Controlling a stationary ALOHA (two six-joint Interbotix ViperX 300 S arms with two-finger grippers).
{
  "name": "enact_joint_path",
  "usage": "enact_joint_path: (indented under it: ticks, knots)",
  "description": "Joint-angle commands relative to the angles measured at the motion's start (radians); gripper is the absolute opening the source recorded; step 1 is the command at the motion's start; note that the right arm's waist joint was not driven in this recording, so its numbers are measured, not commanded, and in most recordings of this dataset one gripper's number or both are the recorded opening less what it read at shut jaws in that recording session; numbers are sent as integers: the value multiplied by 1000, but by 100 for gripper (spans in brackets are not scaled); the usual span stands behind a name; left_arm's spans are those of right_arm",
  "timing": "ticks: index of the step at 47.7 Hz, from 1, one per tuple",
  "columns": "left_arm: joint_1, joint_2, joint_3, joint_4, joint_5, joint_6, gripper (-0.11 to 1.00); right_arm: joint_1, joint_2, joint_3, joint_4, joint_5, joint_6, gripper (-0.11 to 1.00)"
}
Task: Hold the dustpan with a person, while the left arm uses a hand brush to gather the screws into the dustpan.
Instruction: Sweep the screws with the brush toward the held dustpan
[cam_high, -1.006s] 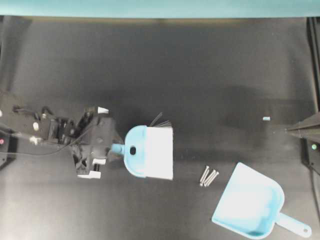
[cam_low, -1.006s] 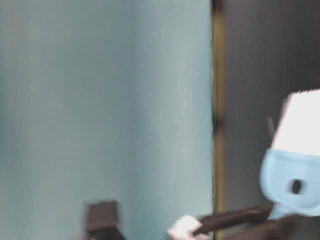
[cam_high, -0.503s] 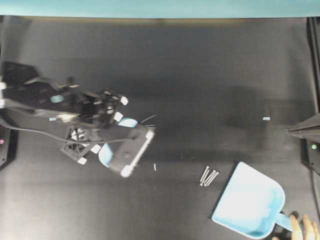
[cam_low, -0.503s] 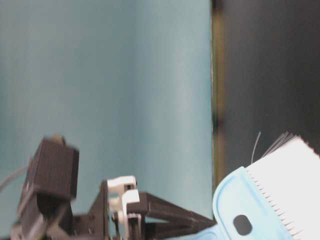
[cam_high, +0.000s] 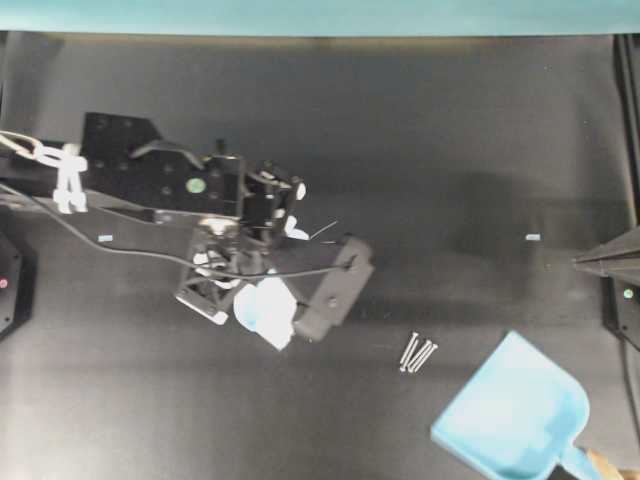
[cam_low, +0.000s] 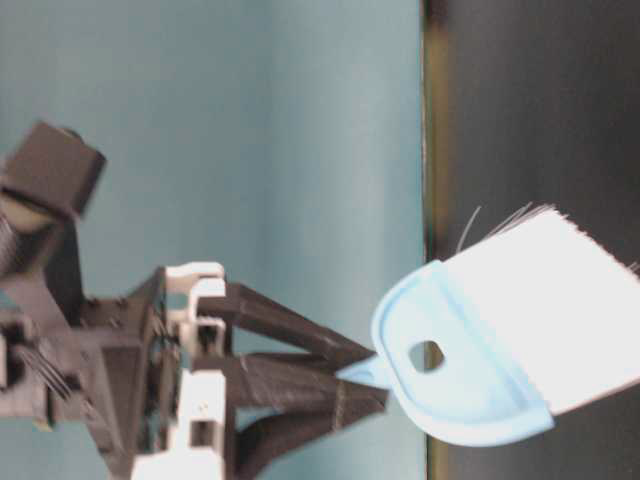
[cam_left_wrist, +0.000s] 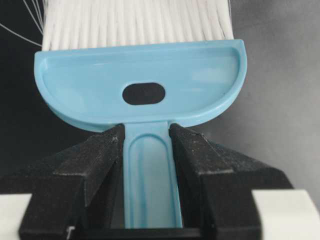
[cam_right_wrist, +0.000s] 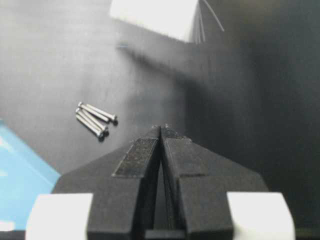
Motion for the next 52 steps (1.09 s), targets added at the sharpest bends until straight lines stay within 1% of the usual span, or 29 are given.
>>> enact_joint_path:
  ticks: [1,7,13,20,27,31,41,52]
  knots:
    - [-3,12,-55,3,-3,-26,31,0,3,-11,-2,-5,-5,0]
    - [-3,71,-83,3,-29,-34,31,0,3,-11,-2,-5,-5,0]
    - [-5,146,-115,3,-23,-29,31,0,2,-11,-2,-3,-5,0]
    - [-12,184,-169,3,-31,-28,31,0,2,-11,-2,-5,-5,0]
    - [-29,224,-249,3,-31,-28,31,0,2,-11,-2,-5,-5,0]
    - [-34,244,-273,2,-32,-28,31,0,0,-11,-2,-5,-5,0]
    - [-46,310,-295,2,-57,-26,31,0,0,-11,-2,-5,-5,0]
    - [-67,334,-295,2,-97,-21,31,0,0,-11,-2,-5,-5,0]
